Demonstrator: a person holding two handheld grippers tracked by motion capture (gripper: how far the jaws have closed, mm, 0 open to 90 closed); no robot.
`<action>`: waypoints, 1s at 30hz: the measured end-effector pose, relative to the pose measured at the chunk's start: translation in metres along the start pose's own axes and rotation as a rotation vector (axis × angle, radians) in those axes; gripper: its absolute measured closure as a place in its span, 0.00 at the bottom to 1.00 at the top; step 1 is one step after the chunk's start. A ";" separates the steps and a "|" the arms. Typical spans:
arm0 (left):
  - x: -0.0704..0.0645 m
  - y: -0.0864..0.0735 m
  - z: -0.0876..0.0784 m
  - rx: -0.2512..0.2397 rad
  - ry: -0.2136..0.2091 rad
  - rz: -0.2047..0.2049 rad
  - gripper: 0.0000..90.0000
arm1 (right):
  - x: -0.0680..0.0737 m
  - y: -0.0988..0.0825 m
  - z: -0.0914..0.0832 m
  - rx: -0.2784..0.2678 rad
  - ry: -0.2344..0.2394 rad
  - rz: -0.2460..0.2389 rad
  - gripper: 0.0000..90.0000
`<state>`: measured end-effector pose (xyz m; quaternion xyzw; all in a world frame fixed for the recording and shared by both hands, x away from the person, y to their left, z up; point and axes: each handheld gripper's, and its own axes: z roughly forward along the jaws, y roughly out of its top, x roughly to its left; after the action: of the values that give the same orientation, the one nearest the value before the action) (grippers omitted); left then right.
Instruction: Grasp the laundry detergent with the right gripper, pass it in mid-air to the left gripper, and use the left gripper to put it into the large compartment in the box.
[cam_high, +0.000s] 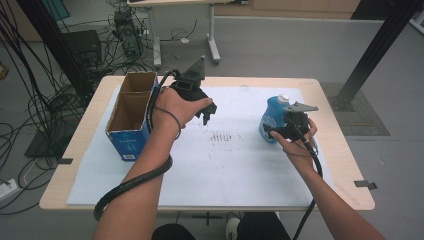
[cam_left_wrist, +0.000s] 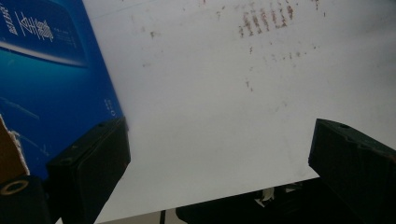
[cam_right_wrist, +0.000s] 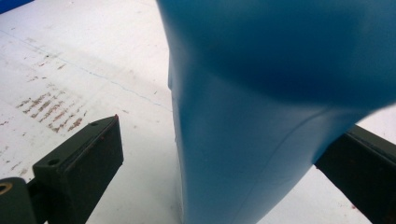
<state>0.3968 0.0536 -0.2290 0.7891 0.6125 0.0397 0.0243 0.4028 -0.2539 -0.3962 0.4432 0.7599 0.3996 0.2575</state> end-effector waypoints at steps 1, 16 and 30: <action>0.000 0.000 0.000 0.000 0.001 0.000 0.07 | 0.000 0.000 0.000 0.000 0.001 0.000 0.02; 0.000 0.000 0.000 0.002 0.001 -0.001 0.07 | 0.000 0.000 0.000 -0.002 0.002 0.001 0.02; 0.001 0.000 0.000 0.003 -0.001 0.002 0.07 | -0.002 -0.001 0.003 0.011 0.005 0.000 0.10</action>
<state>0.3968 0.0542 -0.2293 0.7897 0.6118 0.0384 0.0235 0.4059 -0.2550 -0.3983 0.4434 0.7629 0.3966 0.2532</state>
